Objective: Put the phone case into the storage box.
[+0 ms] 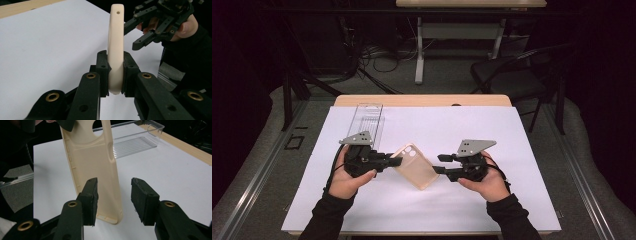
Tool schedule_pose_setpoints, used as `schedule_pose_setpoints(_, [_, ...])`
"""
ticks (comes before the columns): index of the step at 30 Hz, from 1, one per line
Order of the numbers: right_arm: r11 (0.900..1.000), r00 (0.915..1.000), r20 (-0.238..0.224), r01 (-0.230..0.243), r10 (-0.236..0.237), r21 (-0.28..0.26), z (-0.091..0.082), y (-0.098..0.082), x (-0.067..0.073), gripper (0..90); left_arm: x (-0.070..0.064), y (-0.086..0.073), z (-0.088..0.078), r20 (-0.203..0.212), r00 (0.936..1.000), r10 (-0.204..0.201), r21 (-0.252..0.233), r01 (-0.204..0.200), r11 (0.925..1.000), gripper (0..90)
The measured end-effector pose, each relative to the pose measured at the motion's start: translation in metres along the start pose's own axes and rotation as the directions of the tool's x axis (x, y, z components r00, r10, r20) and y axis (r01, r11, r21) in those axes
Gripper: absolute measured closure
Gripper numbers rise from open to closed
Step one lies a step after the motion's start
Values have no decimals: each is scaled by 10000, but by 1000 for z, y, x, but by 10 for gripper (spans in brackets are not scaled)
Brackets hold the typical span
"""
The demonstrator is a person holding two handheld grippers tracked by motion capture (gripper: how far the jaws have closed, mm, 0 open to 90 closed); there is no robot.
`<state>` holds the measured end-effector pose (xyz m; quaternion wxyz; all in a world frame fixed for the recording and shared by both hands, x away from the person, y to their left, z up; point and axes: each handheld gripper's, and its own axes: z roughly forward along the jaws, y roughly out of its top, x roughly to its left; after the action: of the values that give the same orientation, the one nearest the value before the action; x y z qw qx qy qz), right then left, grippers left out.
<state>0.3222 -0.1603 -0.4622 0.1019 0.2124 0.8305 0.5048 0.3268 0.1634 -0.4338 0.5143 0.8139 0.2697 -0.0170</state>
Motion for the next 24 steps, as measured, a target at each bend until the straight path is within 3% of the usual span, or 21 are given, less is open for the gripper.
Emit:
schedule_pose_setpoints(11, [9996,9964,-831,-149,167,219,6,-2,3,597,-5,0,5,763,9961,445,217,-463,9987,797])
schedule_pose_setpoints(24, [9989,9865,-1616,-199,266,428,8,-2,6,674,-8,-1,7,1080,9909,802,422,-852,9955,797])
